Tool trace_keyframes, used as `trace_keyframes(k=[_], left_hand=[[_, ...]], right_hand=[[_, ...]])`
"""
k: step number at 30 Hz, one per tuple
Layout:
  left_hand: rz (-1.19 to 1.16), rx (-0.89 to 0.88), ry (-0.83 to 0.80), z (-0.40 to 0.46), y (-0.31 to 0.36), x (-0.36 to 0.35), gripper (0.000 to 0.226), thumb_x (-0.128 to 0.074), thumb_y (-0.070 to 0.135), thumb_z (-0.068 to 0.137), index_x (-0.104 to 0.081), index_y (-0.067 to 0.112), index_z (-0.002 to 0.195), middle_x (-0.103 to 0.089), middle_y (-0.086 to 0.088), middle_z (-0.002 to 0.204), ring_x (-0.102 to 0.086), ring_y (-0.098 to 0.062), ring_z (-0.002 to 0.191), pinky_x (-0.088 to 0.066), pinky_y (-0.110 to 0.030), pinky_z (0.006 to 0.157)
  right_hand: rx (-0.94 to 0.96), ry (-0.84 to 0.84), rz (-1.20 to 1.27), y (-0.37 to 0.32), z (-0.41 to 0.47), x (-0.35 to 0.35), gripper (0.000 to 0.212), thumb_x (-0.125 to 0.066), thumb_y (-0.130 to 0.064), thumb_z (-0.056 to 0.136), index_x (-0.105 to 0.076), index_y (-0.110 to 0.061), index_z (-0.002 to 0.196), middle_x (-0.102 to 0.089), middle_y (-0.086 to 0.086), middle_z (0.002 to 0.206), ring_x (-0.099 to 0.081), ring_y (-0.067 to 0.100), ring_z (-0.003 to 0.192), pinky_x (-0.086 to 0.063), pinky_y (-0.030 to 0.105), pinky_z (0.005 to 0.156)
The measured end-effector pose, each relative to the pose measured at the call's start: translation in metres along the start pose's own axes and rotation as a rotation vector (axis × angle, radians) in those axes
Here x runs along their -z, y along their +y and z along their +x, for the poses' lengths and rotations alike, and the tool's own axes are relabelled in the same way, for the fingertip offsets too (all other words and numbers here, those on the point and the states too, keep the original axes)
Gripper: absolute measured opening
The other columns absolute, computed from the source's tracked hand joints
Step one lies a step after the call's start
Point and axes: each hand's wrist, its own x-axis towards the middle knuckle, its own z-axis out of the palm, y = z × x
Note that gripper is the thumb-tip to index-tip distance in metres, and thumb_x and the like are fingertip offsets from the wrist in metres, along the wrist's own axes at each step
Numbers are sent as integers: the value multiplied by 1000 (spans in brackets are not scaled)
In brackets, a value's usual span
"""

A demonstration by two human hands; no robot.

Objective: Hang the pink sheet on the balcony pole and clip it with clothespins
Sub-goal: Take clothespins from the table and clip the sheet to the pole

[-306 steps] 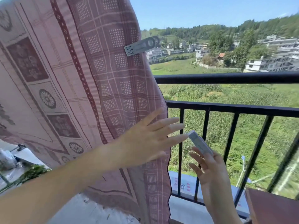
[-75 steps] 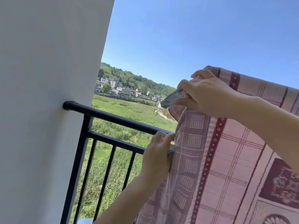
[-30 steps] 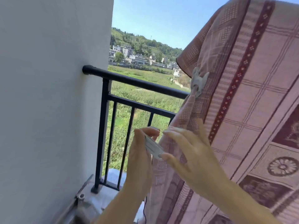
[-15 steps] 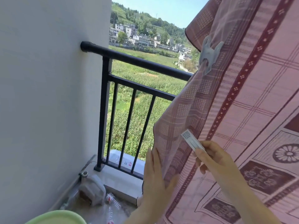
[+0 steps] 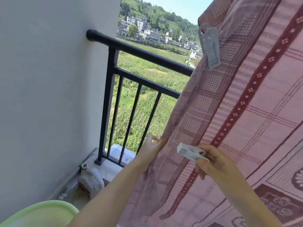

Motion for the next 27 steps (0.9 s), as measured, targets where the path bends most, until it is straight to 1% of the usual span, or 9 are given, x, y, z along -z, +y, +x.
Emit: trace_keyframes(k=[3, 5, 11, 13, 14, 15, 17, 21, 27], left_hand=[[203, -158, -46, 12, -1, -16, 17, -55, 27, 90, -44, 15, 93, -56, -1, 82, -53, -12, 54, -44, -18, 41], [344, -307, 36, 12, -10, -18, 2, -56, 19, 89, -54, 18, 90, -57, -4, 91, -57, -17, 69, -54, -27, 59], [236, -305, -141, -24, -41, -15, 38, -40, 30, 94, -48, 23, 131, -61, 4, 119, -56, -4, 109, -47, -27, 93], [236, -244, -161, -34, -49, -15, 48, -45, 34, 92, -36, 28, 139, -59, -5, 123, -57, -2, 104, -50, -25, 89], [248, -244, -124, -36, -53, -14, 47, -49, 26, 92, -40, 27, 137, -63, -11, 114, -61, -2, 90, -32, -33, 97], [227, -265, -71, -38, -55, -12, 39, -51, 18, 91, -51, 25, 130, -68, -7, 98, -60, -2, 70, -35, -6, 67], [158, -280, 27, -36, -56, -3, 20, -54, 13, 90, -70, 20, 100, -61, 11, 64, -41, -6, 48, -33, -20, 50], [97, -226, 73, -39, -54, 17, 21, -56, 17, 89, -69, 7, 77, -41, 16, 41, -27, -3, 42, -23, -18, 46], [100, -179, -70, -49, -50, 31, 23, -53, 24, 90, -67, 15, 74, -35, 15, 36, -21, -1, 35, -17, -14, 39]], right_hand=[[-4, -14, 32, -5, 8, 1, 15, -60, -16, 85, -64, -28, 92, -63, -8, 63, -52, 12, 56, -48, 26, 58], [-22, 4, 42, -6, 11, 5, 17, -57, -6, 86, -61, -20, 94, -63, -10, 60, -51, 10, 52, -49, 26, 57], [23, -38, -132, -20, 17, 12, 19, -59, -13, 82, -69, -27, 87, -61, -9, 59, -51, 8, 54, -45, 20, 59], [45, -62, -149, -28, 20, 9, 16, -61, -18, 79, -69, -25, 90, -59, -9, 57, -49, 8, 53, -43, 15, 56], [49, -85, -156, -31, 22, 6, 16, -63, -26, 75, -70, -25, 90, -59, -10, 55, -49, 7, 52, -42, 15, 54], [55, -114, -175, -34, 24, 3, 22, -64, -38, 70, -70, -28, 89, -59, -11, 55, -49, 6, 51, -42, 15, 53], [81, -160, -291, -36, 28, -1, 36, -60, -59, 62, -70, -35, 87, -61, -13, 57, -48, 2, 51, -40, 17, 53], [217, -214, -685, -49, 41, -21, 27, -51, -59, 65, -65, -46, 84, -64, -19, 71, -51, -2, 60, -39, 9, 55], [452, -534, -1280, -54, 87, -75, 35, -48, -37, 91, -65, -11, 108, -65, 1, 102, -61, 15, 89, -50, 30, 82]])
